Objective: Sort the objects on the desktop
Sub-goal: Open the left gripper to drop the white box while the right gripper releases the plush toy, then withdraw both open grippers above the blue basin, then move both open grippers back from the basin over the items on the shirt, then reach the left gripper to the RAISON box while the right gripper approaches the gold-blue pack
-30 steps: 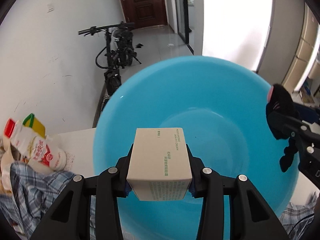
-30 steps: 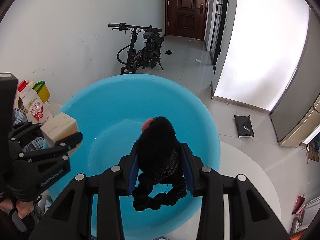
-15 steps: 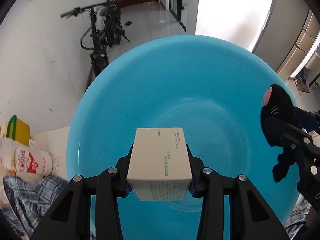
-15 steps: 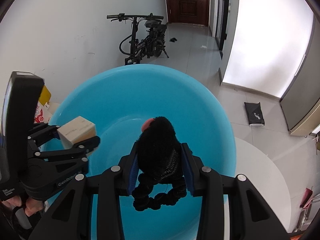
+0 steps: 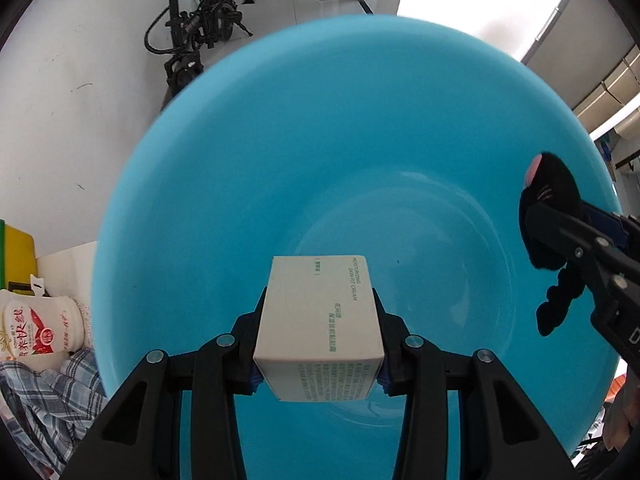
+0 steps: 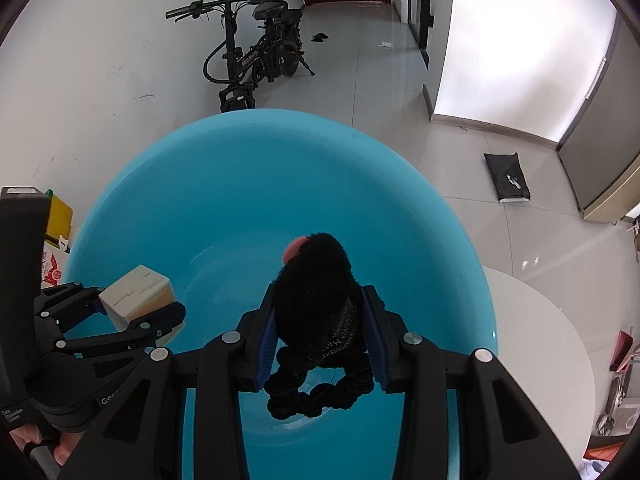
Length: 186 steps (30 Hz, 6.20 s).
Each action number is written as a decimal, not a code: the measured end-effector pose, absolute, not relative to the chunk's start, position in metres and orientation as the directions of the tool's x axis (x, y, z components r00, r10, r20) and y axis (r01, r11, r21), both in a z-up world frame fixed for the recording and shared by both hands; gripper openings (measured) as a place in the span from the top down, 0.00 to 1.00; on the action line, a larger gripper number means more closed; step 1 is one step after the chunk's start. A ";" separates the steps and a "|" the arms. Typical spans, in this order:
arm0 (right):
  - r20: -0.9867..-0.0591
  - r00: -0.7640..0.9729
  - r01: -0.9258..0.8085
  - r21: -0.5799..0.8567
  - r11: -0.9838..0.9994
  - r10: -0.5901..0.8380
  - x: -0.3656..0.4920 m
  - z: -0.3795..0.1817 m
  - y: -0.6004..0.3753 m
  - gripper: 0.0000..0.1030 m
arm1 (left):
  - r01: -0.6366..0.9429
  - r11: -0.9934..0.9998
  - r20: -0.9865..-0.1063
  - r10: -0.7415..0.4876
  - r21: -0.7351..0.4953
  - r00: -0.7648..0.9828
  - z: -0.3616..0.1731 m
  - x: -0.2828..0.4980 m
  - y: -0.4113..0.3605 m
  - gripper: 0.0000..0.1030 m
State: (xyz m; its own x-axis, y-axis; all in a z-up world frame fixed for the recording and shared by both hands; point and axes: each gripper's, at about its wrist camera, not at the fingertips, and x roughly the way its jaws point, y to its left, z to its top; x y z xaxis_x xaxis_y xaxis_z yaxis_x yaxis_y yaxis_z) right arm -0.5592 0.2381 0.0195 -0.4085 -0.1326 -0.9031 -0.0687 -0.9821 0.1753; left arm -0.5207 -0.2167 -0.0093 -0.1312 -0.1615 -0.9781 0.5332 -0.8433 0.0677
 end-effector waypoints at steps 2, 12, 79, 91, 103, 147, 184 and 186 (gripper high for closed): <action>-0.902 -0.409 -0.064 0.180 -0.982 -0.139 -0.558 0.020 0.239 0.64 | 0.531 -0.845 -0.975 -0.167 0.065 -0.147 -0.006 -0.523 -0.214 0.57; -0.896 -0.422 -0.003 0.153 -0.988 -0.138 -0.549 0.028 0.228 0.62 | 0.579 -0.813 -0.961 -0.205 0.063 -0.184 0.007 -0.517 -0.210 0.46; -0.855 -0.518 -0.132 0.093 -0.987 -0.012 -0.483 0.044 0.222 0.22 | 0.575 -0.818 -0.857 -0.284 -0.018 -0.430 0.026 -0.432 -0.152 0.26; -0.867 -0.496 -0.060 0.085 -0.995 -0.045 -0.472 0.048 0.201 0.24 | 0.427 -0.899 -0.871 -0.284 0.097 -0.401 0.024 -0.423 -0.125 0.20; -0.806 -0.587 -0.073 0.137 -0.988 -0.068 -0.417 0.063 0.205 0.24 | 0.478 -0.877 -0.806 -0.309 0.036 -0.505 0.056 -0.370 -0.101 0.19; -0.681 -0.732 -0.048 0.102 -0.994 -0.035 -0.283 0.006 0.142 0.24 | 0.609 -0.784 -0.693 -0.507 0.122 -0.513 0.006 -0.216 -0.087 0.19; -0.586 -0.805 0.047 0.095 -0.994 -0.094 -0.235 -0.021 0.134 0.22 | 0.494 -0.863 -0.683 -0.423 0.104 -0.595 -0.036 -0.197 -0.063 0.20; -0.571 -0.814 0.058 0.103 -0.993 -0.107 -0.234 -0.020 0.131 0.20 | 0.495 -0.862 -0.692 -0.422 0.106 -0.586 -0.038 -0.197 -0.065 0.20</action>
